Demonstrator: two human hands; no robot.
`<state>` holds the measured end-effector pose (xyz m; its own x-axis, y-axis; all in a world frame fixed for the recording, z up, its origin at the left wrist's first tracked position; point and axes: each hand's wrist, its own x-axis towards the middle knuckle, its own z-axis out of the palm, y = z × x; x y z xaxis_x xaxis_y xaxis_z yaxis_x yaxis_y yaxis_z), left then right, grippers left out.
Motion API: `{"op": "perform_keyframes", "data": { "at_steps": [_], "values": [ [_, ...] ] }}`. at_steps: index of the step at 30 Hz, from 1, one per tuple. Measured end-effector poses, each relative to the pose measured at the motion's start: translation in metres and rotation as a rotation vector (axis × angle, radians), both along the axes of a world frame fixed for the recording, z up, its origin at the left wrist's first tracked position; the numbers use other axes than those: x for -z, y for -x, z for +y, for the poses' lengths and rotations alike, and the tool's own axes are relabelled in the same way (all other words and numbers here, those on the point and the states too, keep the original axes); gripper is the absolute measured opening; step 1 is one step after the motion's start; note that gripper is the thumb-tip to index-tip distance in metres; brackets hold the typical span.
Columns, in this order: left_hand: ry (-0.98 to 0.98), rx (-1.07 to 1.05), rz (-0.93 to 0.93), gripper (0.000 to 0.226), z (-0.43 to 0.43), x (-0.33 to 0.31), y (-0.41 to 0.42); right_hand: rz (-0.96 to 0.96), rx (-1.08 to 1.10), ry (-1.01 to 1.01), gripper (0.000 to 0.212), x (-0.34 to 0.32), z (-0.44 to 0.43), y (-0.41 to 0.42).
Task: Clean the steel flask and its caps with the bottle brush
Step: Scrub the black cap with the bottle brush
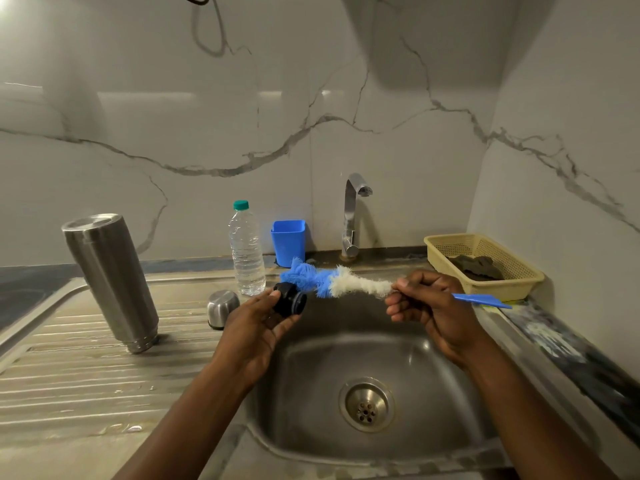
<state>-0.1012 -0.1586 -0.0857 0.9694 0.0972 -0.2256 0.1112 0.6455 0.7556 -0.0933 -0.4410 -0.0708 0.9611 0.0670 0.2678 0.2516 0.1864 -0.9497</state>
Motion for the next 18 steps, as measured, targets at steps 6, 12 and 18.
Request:
{"op": "perform_keyframes", "data": {
  "at_steps": [6,12,18],
  "values": [
    [0.012,-0.06,-0.007,0.029,0.002,-0.002,-0.002,0.004,0.029,0.005,0.017,-0.003,-0.006,0.004],
    [-0.036,-0.03,0.025,0.02,-0.001,-0.002,-0.001,-0.006,0.011,0.085,0.018,0.0,0.004,0.004],
    [-0.058,-0.063,0.035,0.02,-0.004,0.0,-0.001,-0.044,0.051,0.079,0.021,-0.004,0.002,0.006]
  ]
}}
